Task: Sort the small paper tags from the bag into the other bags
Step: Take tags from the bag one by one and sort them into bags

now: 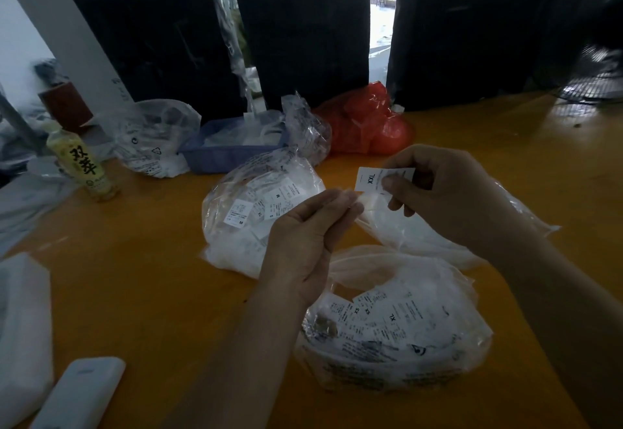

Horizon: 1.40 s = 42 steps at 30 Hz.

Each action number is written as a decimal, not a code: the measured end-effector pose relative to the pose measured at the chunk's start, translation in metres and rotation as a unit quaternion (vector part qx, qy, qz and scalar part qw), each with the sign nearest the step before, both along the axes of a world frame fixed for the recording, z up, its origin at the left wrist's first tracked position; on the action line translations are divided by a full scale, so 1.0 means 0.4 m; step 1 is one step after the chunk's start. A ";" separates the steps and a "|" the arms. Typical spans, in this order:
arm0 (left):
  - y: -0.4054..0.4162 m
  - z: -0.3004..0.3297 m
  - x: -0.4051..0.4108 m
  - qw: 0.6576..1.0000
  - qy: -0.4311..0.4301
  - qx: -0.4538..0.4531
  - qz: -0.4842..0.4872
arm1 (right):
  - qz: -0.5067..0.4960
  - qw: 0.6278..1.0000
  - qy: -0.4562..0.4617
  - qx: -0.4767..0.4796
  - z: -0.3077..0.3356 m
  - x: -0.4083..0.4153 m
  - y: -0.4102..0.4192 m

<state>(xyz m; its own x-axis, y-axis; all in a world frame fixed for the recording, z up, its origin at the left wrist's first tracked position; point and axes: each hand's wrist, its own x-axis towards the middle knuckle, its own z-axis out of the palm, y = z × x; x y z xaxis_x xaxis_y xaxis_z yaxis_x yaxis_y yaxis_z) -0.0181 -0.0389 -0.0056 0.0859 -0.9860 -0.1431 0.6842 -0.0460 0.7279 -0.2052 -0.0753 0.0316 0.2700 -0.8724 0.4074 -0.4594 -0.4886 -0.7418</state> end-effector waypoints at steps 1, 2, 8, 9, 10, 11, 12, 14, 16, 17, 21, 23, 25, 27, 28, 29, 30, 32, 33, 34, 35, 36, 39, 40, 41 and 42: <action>-0.001 -0.001 0.000 1.000 0.000 -0.002 -0.002 | -0.004 1.000 0.006 -0.005 0.001 0.003 0.002; -0.001 -0.002 0.000 1.000 -0.001 -0.004 -0.003 | -0.007 1.000 0.016 -0.009 0.002 0.005 0.004; -0.002 -0.008 -0.002 1.000 -0.018 -0.008 -0.005 | -0.041 0.995 0.091 -0.025 0.002 0.013 0.021; -0.002 -0.010 -0.003 1.000 -0.027 -0.010 -0.002 | -0.044 0.993 0.103 -0.027 0.003 0.014 0.023; -0.003 -0.010 -0.004 0.999 -0.041 -0.014 0.003 | -0.046 0.992 0.115 -0.028 0.004 0.015 0.026; -0.003 -0.011 -0.005 0.998 -0.059 -0.017 0.009 | -0.046 0.990 0.131 -0.030 0.006 0.015 0.027; -0.002 -0.011 -0.006 0.996 -0.082 -0.020 0.015 | -0.043 0.988 0.145 -0.032 0.008 0.014 0.030; -0.001 -0.011 -0.007 0.990 -0.136 -0.022 0.028 | -0.032 0.985 0.165 -0.034 0.014 0.012 0.036; 0.000 -0.013 -0.005 0.980 -0.196 -0.026 0.029 | -0.016 0.983 0.179 -0.040 0.016 0.011 0.038; 0.002 -0.014 -0.004 0.974 -0.223 -0.029 0.029 | -0.012 0.983 0.180 -0.046 0.014 0.013 0.037; 0.007 -0.009 -0.003 0.971 -0.234 -0.014 0.042 | -0.019 0.998 0.051 0.035 -0.017 0.021 0.009; 0.006 -0.006 -0.003 0.978 -0.204 0.001 0.044 | -0.033 0.998 -0.021 0.054 -0.028 0.024 -0.002; 0.004 -0.005 -0.003 0.984 -0.176 0.011 0.034 | -0.029 0.997 -0.046 0.053 -0.038 0.029 -0.003; 0.003 -0.006 -0.005 0.988 -0.154 0.015 0.015 | -0.008 0.998 -0.048 0.045 -0.047 0.041 0.002; 0.004 -0.006 -0.006 0.989 -0.143 0.018 0.010 | -0.001 0.999 -0.037 0.032 -0.051 0.047 0.005; 0.005 -0.005 -0.008 0.991 -0.132 0.023 0.007 | 0.000 1.000 -0.024 0.018 -0.055 0.051 0.007; 0.005 -0.004 -0.009 0.992 -0.120 0.028 0.005 | -0.004 1.000 -0.014 0.007 -0.057 0.054 0.008; 0.005 -0.002 -0.009 0.995 -0.089 0.040 0.004 | -0.027 0.999 -0.018 -0.003 -0.060 0.056 0.009; 0.005 -0.001 -0.008 0.996 -0.072 0.046 0.005 | -0.042 0.999 -0.020 -0.007 -0.061 0.057 0.010; 0.004 0.000 -0.008 0.997 -0.058 0.049 0.007 | -0.050 0.999 -0.016 -0.011 -0.061 0.060 0.013; 0.003 -0.002 -0.008 0.997 -0.050 0.049 0.009 | -0.048 0.999 -0.008 -0.012 -0.062 0.063 0.017; 0.003 -0.004 -0.008 0.998 -0.048 0.051 0.009 | -0.039 0.999 0.002 -0.013 -0.063 0.068 0.023; 0.003 -0.010 -0.009 0.997 -0.057 0.053 0.007 | -0.019 1.000 0.020 -0.013 -0.068 0.079 0.035; 0.003 -0.009 -0.007 0.997 -0.065 0.049 0.004 | -0.019 1.000 0.018 -0.013 -0.068 0.078 0.035; 0.003 -0.006 -0.003 0.996 -0.081 0.044 0.003 | -0.023 1.000 0.013 -0.014 -0.066 0.076 0.032; 0.002 -0.003 0.001 0.994 -0.107 0.032 0.004 | -0.032 0.999 0.008 -0.016 -0.064 0.072 0.029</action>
